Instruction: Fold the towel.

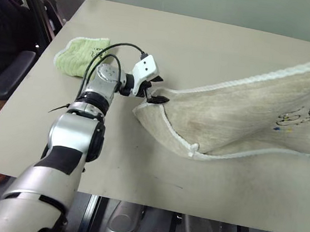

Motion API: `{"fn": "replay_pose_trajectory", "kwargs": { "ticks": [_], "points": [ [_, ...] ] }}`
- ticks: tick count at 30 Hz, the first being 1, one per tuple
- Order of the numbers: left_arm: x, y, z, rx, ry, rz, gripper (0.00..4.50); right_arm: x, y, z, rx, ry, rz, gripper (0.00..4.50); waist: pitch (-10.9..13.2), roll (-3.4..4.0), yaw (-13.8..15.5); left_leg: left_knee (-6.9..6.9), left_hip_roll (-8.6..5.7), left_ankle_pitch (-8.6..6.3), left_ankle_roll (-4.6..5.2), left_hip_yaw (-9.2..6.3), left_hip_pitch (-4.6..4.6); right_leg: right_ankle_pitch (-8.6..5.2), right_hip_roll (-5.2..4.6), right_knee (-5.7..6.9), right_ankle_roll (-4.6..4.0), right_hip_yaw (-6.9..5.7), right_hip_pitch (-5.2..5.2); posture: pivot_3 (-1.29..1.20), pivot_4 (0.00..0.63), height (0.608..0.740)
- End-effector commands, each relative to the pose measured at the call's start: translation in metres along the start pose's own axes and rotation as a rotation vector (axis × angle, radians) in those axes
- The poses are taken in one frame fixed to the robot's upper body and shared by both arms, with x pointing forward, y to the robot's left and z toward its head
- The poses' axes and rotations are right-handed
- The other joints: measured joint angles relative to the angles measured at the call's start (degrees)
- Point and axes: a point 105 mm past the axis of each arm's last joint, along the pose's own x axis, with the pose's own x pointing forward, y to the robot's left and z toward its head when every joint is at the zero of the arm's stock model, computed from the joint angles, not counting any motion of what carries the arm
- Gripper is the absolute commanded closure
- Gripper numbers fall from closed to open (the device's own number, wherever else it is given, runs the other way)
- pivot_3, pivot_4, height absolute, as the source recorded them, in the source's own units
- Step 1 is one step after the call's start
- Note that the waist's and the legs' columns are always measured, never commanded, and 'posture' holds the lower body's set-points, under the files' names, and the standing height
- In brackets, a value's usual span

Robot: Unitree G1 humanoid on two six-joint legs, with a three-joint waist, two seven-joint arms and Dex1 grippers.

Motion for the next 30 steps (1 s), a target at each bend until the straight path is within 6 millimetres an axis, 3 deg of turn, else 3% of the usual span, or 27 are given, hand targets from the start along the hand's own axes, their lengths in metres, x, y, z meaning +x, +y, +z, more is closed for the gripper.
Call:
{"fn": "replay_pose_trajectory", "kwargs": {
  "ticks": [1,15,19,28,29,30],
  "points": [
    [0.001,0.003,0.016,0.037,-0.035,-0.01,0.0,0.002,0.001,0.006,-0.037,0.002,0.011,4.49,0.0,0.0,-0.01,0.0,0.0,0.0,0.0,0.0,0.0,0.0,-0.01,0.0,0.02,0.0,0.0,0.0,0.15,0.733],
    [0.014,-0.023,-0.012,-0.008,0.037,-0.113,0.0,0.015,0.0,0.008,-0.066,-0.025,0.07,4.49,0.0,0.0,-0.02,0.02,-0.01,0.0,0.01,0.03,0.0,-0.02,-0.03,0.01,0.14,0.01,-0.01,0.0,0.15,0.733],
    [0.015,-0.027,-0.014,-0.029,0.041,-0.138,0.91,0.016,-0.001,0.007,-0.061,-0.025,0.074,4.5,0.0,0.01,0.01,0.06,-0.01,-0.01,0.03,0.03,-0.01,0.04,-0.04,0.01,0.13,0.02,0.0,0.0,0.15,0.733],
    [0.006,-0.017,-0.009,-0.074,-0.002,-0.107,4.19,0.018,-0.001,0.005,-0.056,-0.03,0.06,4.5,0.0,0.01,-0.02,0.05,-0.01,-0.01,0.03,0.04,0.0,0.04,-0.04,0.01,0.13,0.02,0.0,0.0,0.15,0.733],
    [0.003,-0.014,-0.007,-0.082,-0.017,-0.093,4.48,0.018,-0.001,0.005,-0.057,-0.032,0.057,4.5,0.0,0.01,-0.03,0.05,-0.01,-0.01,0.03,0.04,0.0,0.04,-0.04,0.01,0.13,0.02,0.0,0.0,0.15,0.733],
    [0.001,-0.011,-0.005,-0.087,-0.029,-0.082,4.48,0.018,-0.001,0.005,-0.057,-0.032,0.054,4.5,0.0,0.01,-0.05,0.05,0.0,-0.01,0.03,0.04,0.0,0.04,-0.04,0.01,0.13,0.02,0.0,0.0,0.15,0.733]
  ]
}}
